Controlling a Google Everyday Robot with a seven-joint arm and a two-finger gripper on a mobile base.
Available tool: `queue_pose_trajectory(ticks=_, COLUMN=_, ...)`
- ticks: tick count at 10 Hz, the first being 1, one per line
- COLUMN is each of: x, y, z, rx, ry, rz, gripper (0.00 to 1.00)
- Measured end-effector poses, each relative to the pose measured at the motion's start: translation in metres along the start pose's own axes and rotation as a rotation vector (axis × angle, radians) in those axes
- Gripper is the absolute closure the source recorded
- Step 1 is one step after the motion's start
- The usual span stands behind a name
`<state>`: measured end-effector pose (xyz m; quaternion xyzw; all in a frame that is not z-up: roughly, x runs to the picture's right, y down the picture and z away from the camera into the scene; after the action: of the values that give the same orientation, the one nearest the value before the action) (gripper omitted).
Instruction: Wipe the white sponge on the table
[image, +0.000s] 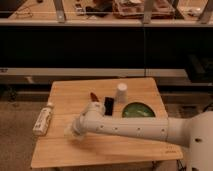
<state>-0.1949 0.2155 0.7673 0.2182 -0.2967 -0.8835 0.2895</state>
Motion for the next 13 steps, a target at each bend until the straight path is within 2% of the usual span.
queue_pose_trajectory(ticks=3, x=0.034, y=-0.023, z=0.013, rx=0.052, ry=0.043, rz=-0.043, gripper=0.57)
queue_pose_trajectory(ticks=5, x=0.042, y=-0.016, z=0.033, rx=0.065, ry=0.035, rz=-0.034, gripper=0.57)
queue_pose_trajectory(ticks=7, x=0.049, y=0.005, z=0.057, rx=0.065, ry=0.01, rz=-0.014, gripper=0.57)
queue_pose_trajectory(ticks=11, x=0.073, y=0.047, z=0.069, rx=0.041, ry=0.009, rz=0.027, gripper=0.57)
queue_pose_trajectory(ticks=13, x=0.075, y=0.062, z=0.077, rx=0.032, ry=-0.011, rz=0.043, gripper=0.57)
